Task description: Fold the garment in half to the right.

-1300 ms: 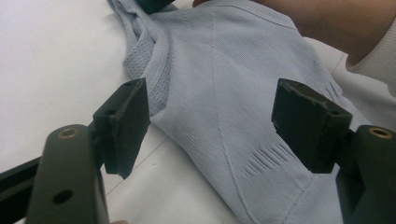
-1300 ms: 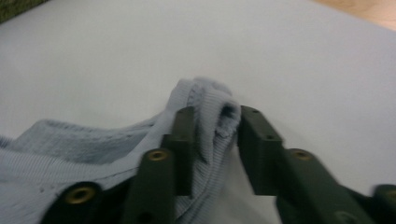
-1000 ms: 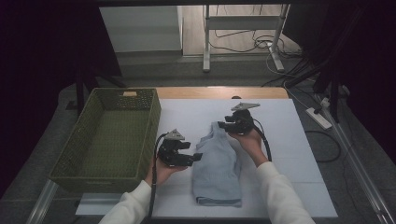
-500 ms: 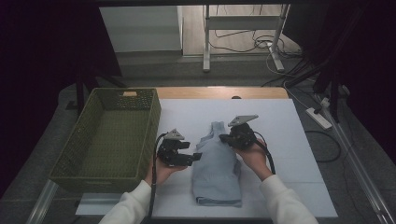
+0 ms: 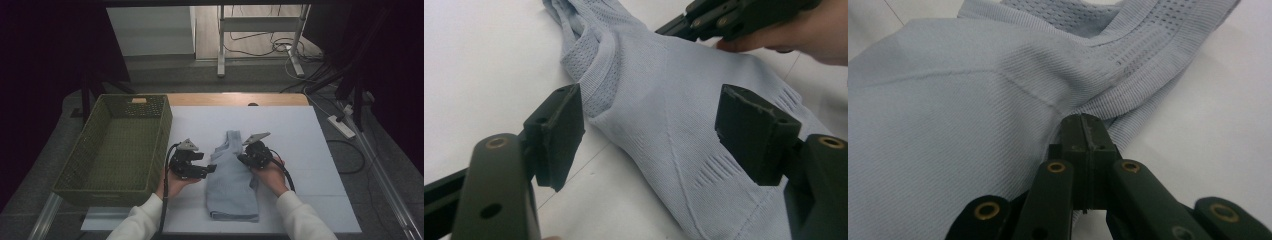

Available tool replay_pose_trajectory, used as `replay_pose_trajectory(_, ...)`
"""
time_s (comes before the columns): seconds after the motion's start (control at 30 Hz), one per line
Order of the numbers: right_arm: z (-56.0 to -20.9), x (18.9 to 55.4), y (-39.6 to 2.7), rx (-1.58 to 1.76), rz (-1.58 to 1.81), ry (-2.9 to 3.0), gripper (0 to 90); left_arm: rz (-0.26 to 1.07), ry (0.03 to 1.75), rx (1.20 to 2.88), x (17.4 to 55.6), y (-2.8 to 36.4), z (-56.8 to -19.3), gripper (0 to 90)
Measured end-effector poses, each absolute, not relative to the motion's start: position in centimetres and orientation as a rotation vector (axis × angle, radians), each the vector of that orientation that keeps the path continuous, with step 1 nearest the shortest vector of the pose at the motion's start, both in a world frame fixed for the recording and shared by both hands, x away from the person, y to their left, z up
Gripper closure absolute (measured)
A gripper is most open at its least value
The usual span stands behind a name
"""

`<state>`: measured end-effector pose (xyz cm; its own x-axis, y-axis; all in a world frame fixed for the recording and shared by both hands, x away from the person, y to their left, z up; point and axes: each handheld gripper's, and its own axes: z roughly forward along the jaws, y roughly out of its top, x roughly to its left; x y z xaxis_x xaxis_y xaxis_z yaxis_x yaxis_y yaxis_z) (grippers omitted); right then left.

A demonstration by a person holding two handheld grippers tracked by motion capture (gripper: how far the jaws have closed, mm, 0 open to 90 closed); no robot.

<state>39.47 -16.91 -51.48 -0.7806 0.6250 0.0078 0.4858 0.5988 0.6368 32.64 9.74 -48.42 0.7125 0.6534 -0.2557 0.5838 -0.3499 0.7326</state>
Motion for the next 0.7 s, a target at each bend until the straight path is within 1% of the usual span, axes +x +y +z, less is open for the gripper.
replay_pose_trajectory(0.17, -51.1, 39.3, -16.9, 0.896, 0.939, 2.592, 89.4, 0.103, 0.939, 2.052, 32.6, 9.7, -48.4, 28.0)
replay_pose_trajectory(0.7, -47.9, 37.9, -18.2, 0.871, 1.167, 2.458, 89.3, 0.107, 0.941, 2.047, 32.6, 9.8, -48.3, 28.0)
